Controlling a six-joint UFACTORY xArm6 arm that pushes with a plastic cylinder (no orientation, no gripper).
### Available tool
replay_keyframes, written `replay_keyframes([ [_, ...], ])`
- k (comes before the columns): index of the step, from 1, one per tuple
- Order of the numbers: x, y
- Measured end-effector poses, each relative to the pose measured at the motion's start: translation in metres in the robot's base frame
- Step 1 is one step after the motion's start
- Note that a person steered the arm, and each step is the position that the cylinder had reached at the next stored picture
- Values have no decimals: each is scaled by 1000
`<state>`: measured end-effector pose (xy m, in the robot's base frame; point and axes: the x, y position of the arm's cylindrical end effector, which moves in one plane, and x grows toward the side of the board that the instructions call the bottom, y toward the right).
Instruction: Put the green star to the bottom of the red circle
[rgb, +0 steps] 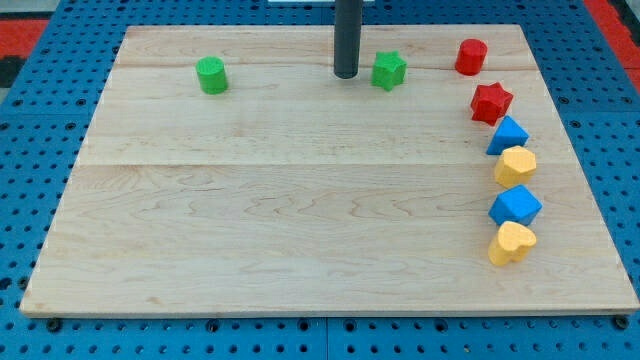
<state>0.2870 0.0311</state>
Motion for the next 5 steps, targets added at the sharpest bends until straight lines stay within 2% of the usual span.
replay_keyframes([
  [1,-17,-21],
  [2,-27,-5],
  [3,17,59],
  [4,25,86],
  [5,22,74],
])
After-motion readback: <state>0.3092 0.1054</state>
